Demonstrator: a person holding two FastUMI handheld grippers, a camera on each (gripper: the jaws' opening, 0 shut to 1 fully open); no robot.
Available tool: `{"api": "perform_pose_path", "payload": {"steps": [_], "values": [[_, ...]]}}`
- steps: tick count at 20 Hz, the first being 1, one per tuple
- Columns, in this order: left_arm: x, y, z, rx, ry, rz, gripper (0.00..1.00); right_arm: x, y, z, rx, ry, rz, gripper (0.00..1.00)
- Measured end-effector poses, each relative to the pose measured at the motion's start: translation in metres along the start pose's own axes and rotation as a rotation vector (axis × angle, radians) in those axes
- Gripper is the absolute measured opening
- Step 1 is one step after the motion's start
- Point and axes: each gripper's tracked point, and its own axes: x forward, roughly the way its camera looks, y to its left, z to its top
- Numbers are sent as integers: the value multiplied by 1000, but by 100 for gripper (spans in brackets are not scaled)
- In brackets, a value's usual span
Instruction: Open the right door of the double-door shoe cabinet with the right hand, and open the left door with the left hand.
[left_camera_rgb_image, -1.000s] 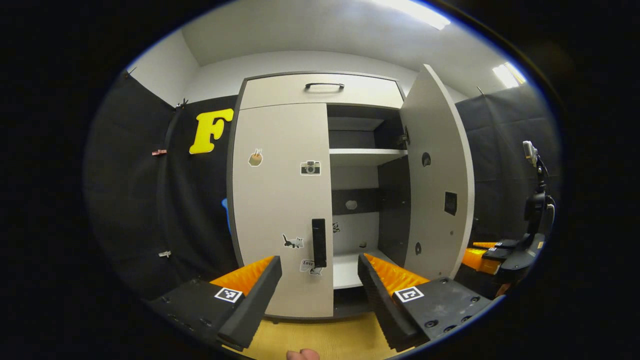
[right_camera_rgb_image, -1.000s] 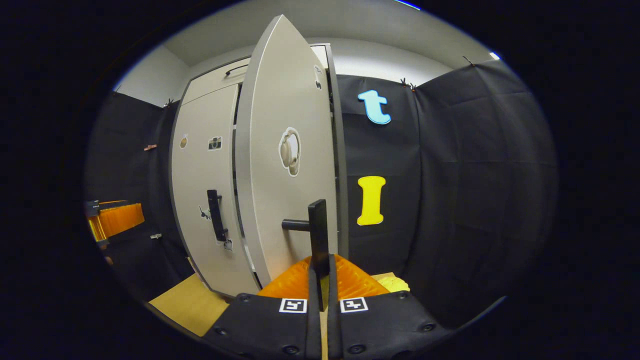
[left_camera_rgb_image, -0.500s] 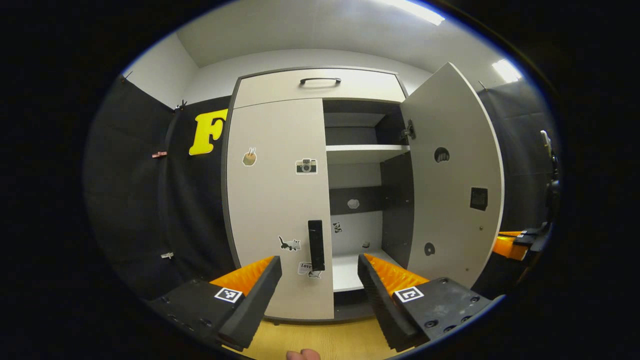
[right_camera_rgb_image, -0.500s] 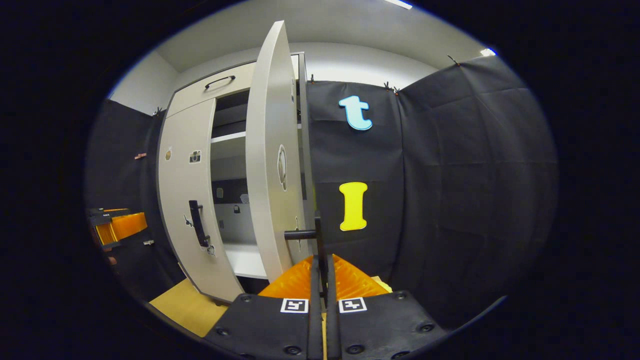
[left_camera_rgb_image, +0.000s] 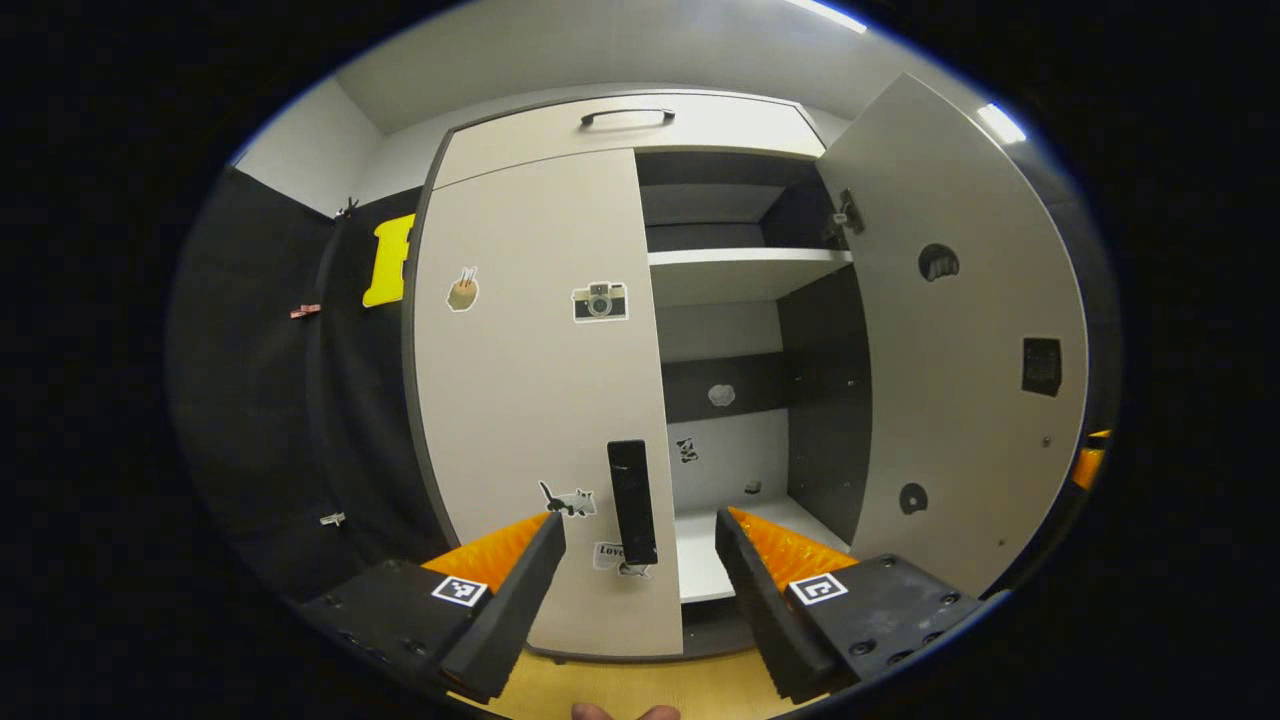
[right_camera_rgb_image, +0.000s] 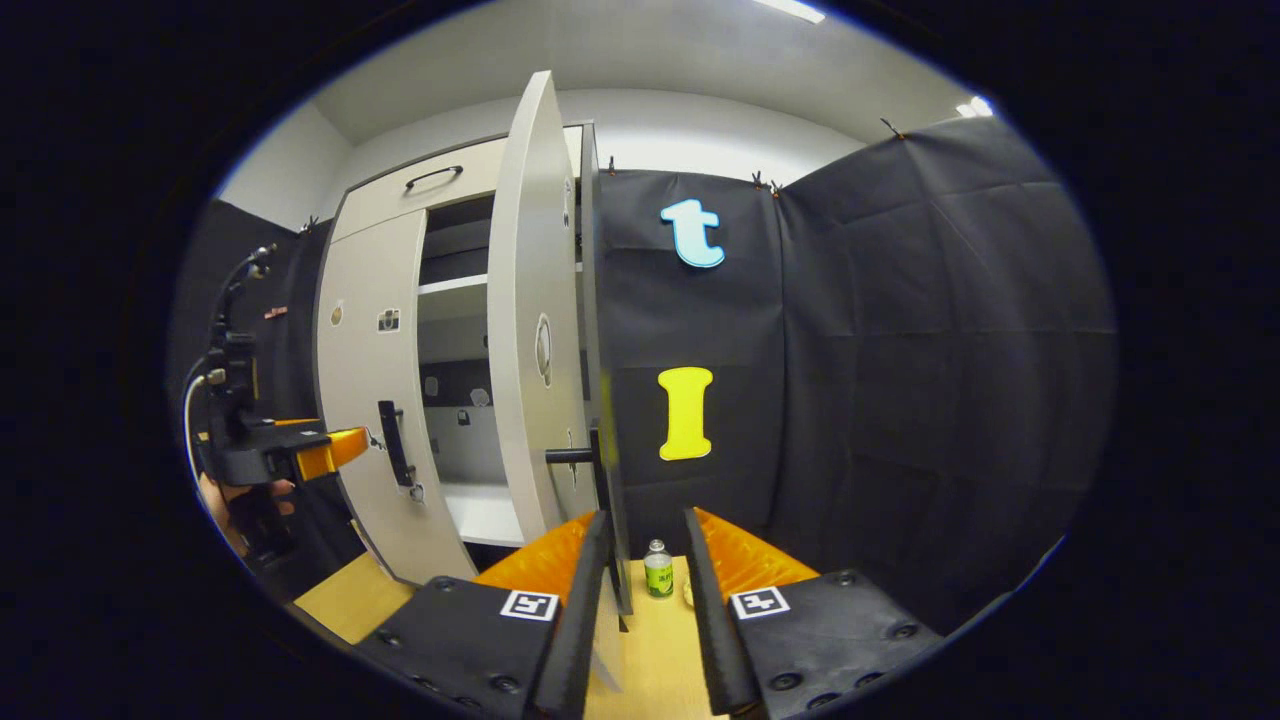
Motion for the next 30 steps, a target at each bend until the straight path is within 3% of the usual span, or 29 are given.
{"api": "perform_pose_path", "payload": {"steps": [4, 5, 11, 17, 25, 30], "values": [[40, 7, -6, -73, -11, 32, 95, -5, -1, -6, -22, 9, -7, 92], [50, 10, -9, -89, -8, 39, 94, -7, 0, -7, -30, 10, -5, 94], [92, 13, -32, -86, 31, 58, 60, -5, 4, -3, -29, 3, 19, 94], [109, 14, -35, -74, 21, 90, 36, -4, -2, 4, -28, -6, 11, 94], [115, 13, -43, -72, 31, 106, 35, -15, 2, 13, -14, -13, 11, 93], [108, 13, -44, -94, 81, 53, 20, -26, 16, 23, -40, -32, 19, 93]]}}
